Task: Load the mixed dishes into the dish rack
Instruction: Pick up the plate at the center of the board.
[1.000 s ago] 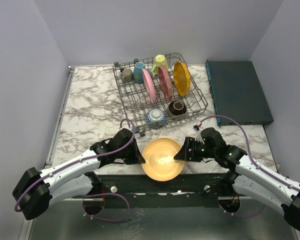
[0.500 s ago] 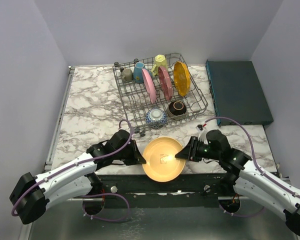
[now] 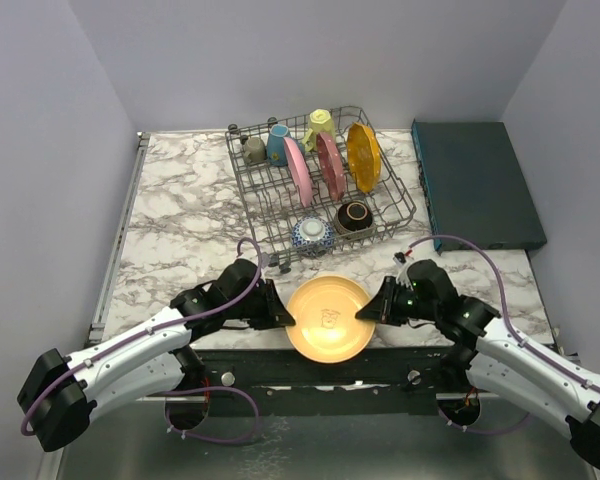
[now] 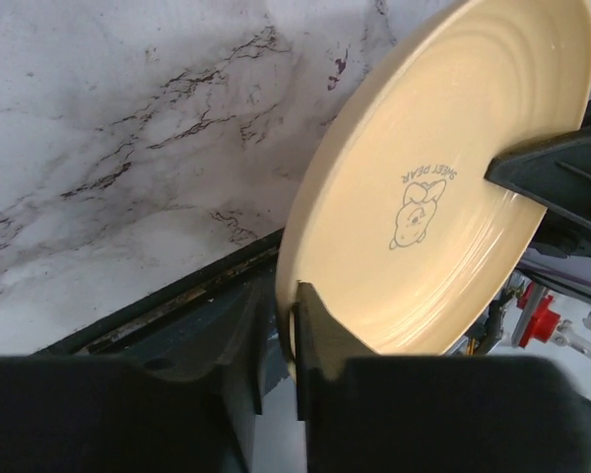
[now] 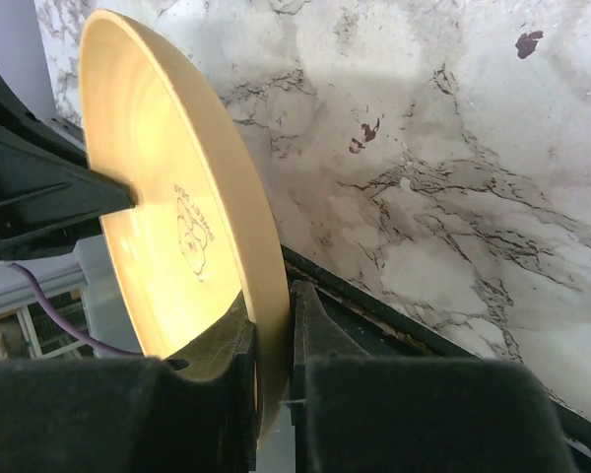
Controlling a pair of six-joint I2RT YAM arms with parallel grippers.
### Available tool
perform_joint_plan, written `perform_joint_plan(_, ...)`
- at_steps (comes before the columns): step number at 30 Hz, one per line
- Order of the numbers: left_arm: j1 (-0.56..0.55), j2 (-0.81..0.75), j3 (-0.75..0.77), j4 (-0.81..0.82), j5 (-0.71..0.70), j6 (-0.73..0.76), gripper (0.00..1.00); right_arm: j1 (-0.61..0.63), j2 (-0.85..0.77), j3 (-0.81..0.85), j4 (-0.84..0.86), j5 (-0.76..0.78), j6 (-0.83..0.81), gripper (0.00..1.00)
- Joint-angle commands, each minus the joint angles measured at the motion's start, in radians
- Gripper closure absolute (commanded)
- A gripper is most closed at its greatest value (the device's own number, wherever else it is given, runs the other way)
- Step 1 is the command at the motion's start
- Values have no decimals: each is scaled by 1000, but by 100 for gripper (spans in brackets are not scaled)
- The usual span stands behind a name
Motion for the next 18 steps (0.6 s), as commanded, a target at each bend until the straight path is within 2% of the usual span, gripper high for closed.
perform_joint_plan(1, -2, 2, 7, 23, -3, 1, 69, 1, 5, 74, 86, -33, 11, 100)
perform_joint_plan(3, -1, 1, 13, 19, -4, 7, 54, 1, 13, 89, 70, -19, -7, 100)
perform_joint_plan(6, -2, -1, 34, -3, -18, 26, 42, 0, 31, 127, 33, 16, -42, 100)
perform_joint_plan(10, -2, -3, 80, -51, -59, 63, 32, 1, 68, 196, -27, 70, -103, 100)
perform_joint_plan(18, 4, -38, 176, -138, -154, 143, 20, 1, 169, 318, -85, 153, -205, 100)
